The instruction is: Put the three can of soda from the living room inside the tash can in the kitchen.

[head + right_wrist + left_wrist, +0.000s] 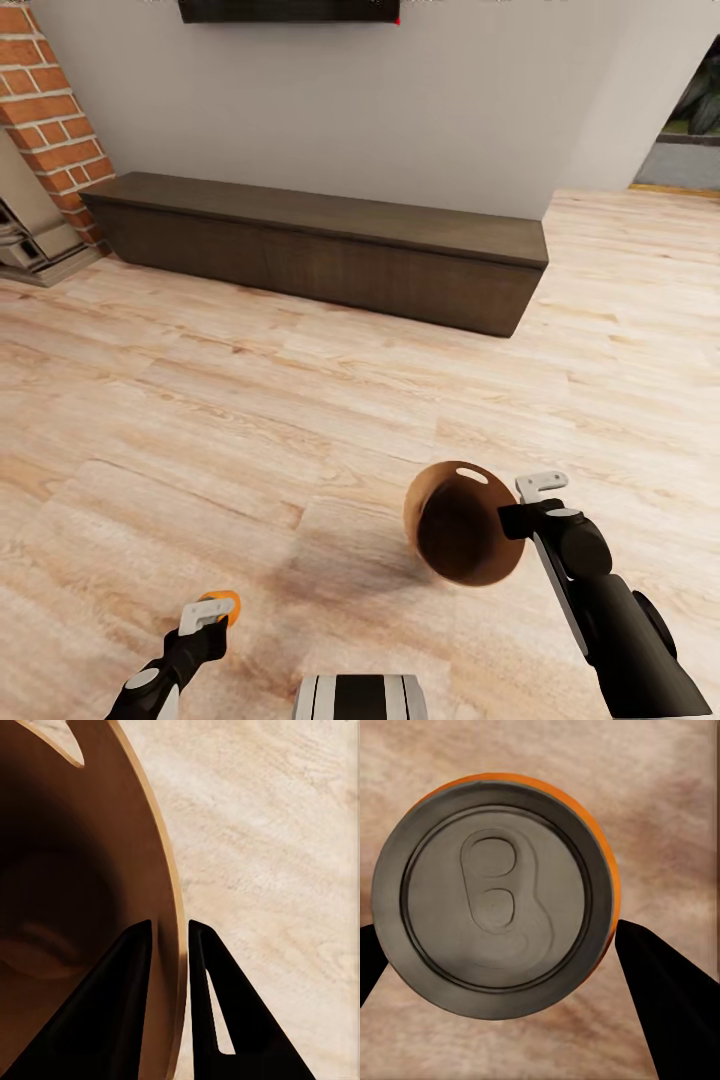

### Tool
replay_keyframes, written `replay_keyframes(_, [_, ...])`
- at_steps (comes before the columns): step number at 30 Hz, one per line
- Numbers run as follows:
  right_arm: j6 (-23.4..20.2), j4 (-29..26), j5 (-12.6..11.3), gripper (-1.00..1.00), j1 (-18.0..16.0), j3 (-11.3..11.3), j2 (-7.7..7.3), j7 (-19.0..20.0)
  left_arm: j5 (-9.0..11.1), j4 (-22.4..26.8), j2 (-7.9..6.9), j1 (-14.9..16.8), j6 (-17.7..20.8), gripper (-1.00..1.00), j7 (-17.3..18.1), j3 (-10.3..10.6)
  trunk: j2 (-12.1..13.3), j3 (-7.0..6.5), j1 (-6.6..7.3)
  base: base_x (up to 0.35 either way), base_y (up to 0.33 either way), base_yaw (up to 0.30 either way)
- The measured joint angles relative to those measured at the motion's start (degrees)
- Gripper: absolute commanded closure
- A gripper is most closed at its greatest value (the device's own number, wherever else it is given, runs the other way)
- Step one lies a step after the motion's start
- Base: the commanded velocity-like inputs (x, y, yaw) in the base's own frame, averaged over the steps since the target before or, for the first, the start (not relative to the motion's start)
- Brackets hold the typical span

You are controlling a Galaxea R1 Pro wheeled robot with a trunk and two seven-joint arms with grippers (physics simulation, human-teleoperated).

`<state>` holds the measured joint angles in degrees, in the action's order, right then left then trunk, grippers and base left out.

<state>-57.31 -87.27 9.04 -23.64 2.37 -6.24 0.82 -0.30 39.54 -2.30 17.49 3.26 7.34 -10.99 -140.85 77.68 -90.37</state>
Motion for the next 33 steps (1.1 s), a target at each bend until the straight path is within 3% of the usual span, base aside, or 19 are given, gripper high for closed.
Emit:
replay_keyframes(11, [0.0, 0.0, 0.01, 1.0, 0.0, 0.0, 0.0, 0.0, 0.0, 0.01, 0.01, 0.0, 0.0, 1.0, 0.0, 0.0, 4.41, -2.04, 2.42, 0.0, 0.0, 0.0])
replay_keyframes(33, [0.0, 0.0, -0.02, 1.0, 0.0, 0.09, 0.0, 0.0, 0.0, 0.0, 0.02, 0.0, 0.0, 1.0, 0.0, 0.0, 13.23, -7.92, 7.25, 0.0, 0.0, 0.0])
